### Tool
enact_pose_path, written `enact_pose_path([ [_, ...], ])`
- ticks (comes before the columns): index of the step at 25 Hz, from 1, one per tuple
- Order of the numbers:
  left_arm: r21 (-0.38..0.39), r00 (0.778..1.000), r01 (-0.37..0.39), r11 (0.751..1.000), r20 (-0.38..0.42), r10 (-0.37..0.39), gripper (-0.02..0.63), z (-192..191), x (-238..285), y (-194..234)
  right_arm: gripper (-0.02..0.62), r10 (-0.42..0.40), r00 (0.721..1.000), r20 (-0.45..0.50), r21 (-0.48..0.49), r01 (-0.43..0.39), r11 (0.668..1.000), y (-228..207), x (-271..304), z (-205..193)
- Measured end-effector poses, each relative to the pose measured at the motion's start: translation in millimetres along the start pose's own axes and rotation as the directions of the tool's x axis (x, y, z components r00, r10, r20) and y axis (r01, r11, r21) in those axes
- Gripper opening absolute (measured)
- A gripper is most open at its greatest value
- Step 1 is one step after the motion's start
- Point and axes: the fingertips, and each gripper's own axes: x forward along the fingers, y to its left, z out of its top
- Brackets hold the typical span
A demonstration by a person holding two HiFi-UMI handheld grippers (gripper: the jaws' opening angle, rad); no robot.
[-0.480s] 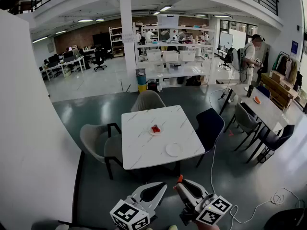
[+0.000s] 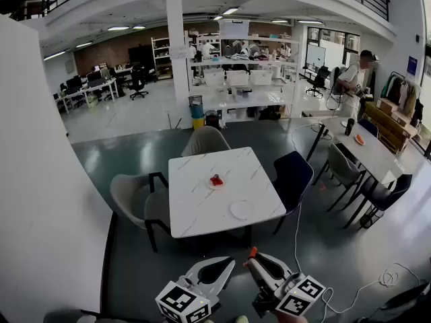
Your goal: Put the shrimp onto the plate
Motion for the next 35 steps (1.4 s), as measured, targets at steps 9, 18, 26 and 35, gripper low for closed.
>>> enact_pose_path([
  [9,0.001,1.000,-0.011,1.000,0.002,0.011,0.008,-3,3,-3,0.064,0.006,1.000,0.030,0.046,-0.008,0.999,-4,-7,7],
  [18,0.024,0.997,-0.059,0.998,0.052,0.058,0.008,0,10,7,0.064,0.005,0.998,0.069,0.084,-0.011,0.996,-25,-20,17],
  [26,0.012,0.997,-0.053,0.999,0.051,0.052,0.008,-5,39,-6,0.064,0.022,0.996,0.088,0.120,-0.032,0.992,-46,-38,34],
  [35,0.022,0.997,-0.069,0.997,0.038,0.068,0.008,-13,73,-15,0.064,0.038,0.995,0.095,0.128,-0.050,0.990,-75,-56,48],
])
